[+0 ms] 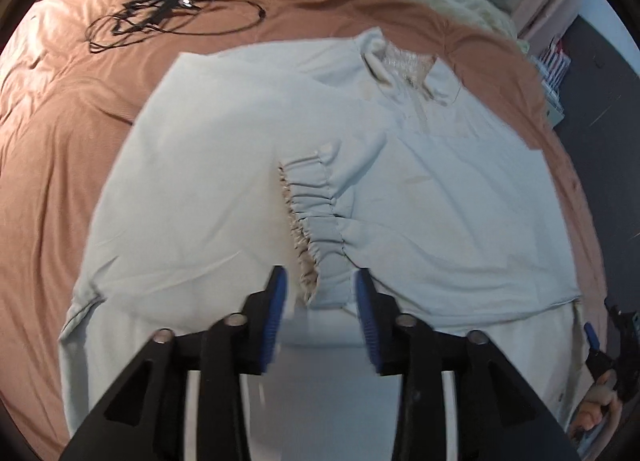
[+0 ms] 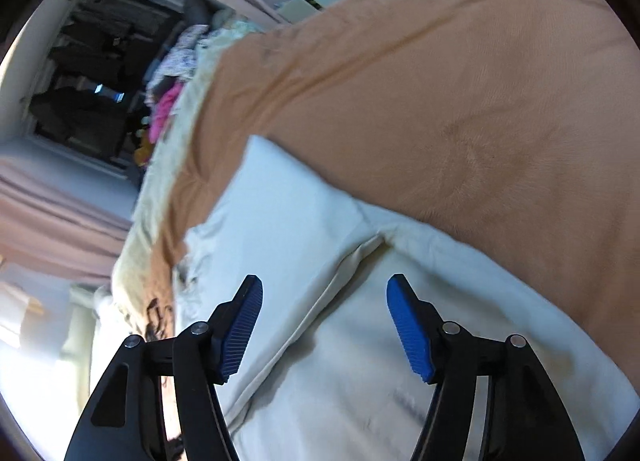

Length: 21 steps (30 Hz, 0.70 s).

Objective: Fold large clothes
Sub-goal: 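Open the left gripper off the cuff and lift both tools away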

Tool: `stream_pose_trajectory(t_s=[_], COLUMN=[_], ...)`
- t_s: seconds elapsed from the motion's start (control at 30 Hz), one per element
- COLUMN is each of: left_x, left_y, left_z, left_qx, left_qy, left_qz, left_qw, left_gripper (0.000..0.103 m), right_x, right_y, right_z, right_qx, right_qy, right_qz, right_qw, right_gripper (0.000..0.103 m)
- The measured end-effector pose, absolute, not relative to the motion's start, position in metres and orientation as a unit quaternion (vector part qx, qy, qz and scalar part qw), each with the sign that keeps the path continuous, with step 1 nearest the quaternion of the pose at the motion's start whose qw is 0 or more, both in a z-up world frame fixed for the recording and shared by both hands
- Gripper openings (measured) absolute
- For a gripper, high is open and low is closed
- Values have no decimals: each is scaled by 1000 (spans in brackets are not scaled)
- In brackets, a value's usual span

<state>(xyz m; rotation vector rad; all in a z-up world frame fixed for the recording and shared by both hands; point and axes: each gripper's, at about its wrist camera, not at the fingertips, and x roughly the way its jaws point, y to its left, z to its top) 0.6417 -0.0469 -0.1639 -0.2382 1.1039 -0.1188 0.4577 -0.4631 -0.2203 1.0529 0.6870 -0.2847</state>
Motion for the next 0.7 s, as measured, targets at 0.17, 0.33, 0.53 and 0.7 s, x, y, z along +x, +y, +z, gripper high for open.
stream_pose_trajectory(t_s=[0.17, 0.33, 0.53, 0.7], left_x=[598, 556, 497, 446], left_y=[-26, -9, 14, 28], left_z=[-135, -112, -86, -73], left_qx=[-118, -118, -144, -146], left_qy=[491, 472, 429, 408], left_qz=[-58, -58, -70, -78], left_qw=[861, 872, 889, 898], left_gripper=[64, 64, 64, 64], right_x=[422, 385, 344, 302], right_y=[-434, -417, -411, -401], right_z=[-187, -161, -133, -112], right_qx=[418, 368, 339, 297], right_qy=[329, 325, 326, 327], right_qz=[-112, -99, -95, -87], right_qw=[839, 865, 878, 893], right_gripper=[75, 79, 79, 79])
